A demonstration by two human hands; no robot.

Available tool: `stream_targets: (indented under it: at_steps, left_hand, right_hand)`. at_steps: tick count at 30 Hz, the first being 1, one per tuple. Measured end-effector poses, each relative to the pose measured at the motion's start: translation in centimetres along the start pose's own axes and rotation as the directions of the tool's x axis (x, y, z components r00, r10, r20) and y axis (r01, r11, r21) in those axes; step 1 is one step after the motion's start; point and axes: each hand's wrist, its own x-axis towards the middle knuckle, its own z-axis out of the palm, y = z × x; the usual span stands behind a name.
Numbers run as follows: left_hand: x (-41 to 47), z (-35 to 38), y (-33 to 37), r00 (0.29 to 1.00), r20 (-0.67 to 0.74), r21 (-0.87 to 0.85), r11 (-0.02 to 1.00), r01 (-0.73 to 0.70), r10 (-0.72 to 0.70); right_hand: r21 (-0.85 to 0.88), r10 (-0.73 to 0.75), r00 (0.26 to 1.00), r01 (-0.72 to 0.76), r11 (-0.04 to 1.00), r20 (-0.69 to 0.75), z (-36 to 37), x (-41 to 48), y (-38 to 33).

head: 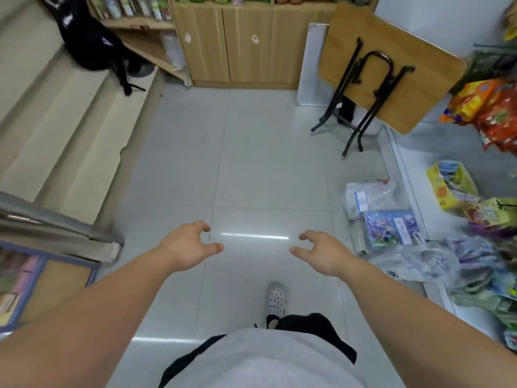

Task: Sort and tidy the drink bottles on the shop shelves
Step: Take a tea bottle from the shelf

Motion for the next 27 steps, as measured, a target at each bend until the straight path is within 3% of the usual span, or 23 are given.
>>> stream_targets:
  at_steps: [12, 19, 27]
  left_hand:
    - [23.4, -15.6, 10.4, 1.0, -0.014, -0.152, 0.988, -0.014, 0.012]
    - [40.2, -26.5, 14.9, 0.991, 0.013, -0.085, 0.988, -0.131, 0.132]
    - [54.7, -38.9, 20.5, 0.984, 0.031, 0.005, 0.985, -0.174, 0.173]
  right_hand:
    - [0.007, 0.0, 0.999, 0.0, 1.0, -0.042, -19.9, 22.6, -7.4]
    - [0.027, 0.075, 0.992, -0.072, 0.997, -0.097, -29.8, 35.7, -13.6]
    - [0.078, 0.114, 0.985, -0.104, 0.992, -0.132, -41.0, 47.5, -19.2]
